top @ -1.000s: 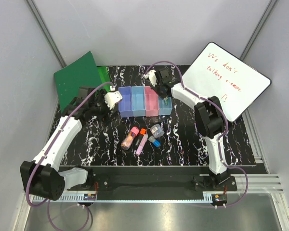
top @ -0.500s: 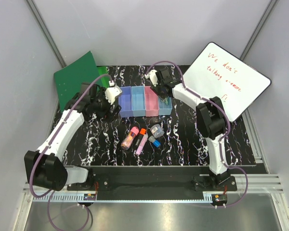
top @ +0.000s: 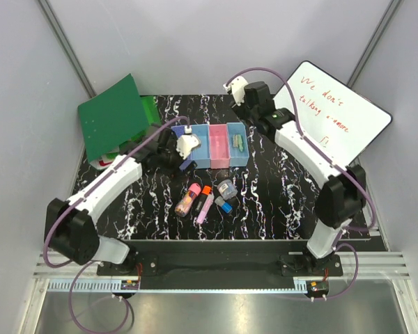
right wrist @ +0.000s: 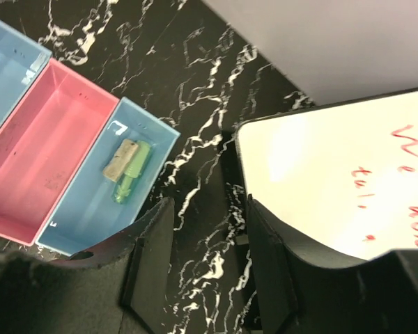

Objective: Sort the stationery into containers
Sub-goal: Pick up the stationery from the center of the board.

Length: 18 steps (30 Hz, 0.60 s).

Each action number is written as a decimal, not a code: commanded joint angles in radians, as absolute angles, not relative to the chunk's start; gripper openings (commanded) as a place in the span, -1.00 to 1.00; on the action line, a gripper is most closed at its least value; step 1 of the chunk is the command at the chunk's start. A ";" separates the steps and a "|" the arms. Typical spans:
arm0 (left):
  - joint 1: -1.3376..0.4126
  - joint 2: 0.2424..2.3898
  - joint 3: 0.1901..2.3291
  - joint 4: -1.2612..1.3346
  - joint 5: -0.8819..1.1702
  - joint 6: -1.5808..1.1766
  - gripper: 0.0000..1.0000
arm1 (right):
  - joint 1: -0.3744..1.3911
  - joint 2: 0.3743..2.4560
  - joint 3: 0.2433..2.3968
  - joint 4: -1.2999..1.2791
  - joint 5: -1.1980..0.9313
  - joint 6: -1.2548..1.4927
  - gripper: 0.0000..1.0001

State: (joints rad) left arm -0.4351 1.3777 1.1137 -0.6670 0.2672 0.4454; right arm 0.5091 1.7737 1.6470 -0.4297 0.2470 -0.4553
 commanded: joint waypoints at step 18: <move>-0.607 1.632 1.207 -0.827 0.025 0.186 0.98 | 0.502 1.485 1.497 -0.390 0.299 -0.491 0.07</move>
State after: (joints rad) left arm -0.5587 1.6176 1.1500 -0.8219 0.0456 0.2111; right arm 0.5076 1.5356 1.5082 -0.4221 0.2947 -0.4789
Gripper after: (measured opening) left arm 0.987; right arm 0.535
